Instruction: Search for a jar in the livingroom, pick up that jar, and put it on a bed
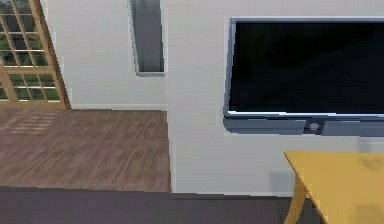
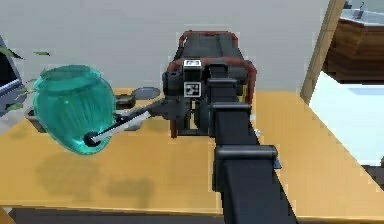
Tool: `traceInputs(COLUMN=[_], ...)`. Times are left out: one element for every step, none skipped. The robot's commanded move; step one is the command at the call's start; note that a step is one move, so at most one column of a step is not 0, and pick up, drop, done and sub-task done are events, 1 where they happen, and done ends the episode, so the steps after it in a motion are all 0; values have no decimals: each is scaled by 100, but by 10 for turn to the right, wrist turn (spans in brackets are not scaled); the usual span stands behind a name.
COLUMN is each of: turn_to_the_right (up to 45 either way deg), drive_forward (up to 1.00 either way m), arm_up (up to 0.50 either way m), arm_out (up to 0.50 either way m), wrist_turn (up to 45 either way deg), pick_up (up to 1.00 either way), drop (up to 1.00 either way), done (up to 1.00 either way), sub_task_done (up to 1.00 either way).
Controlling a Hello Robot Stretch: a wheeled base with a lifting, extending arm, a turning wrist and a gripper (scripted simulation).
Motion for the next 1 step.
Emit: traceInputs(turn_to_the_right=[0], drive_forward=[0], arm_up=[0], arm_out=[0], wrist_turn=[-450], pick_up=[0], drop=[0], done=[0], sub_task_done=[0])
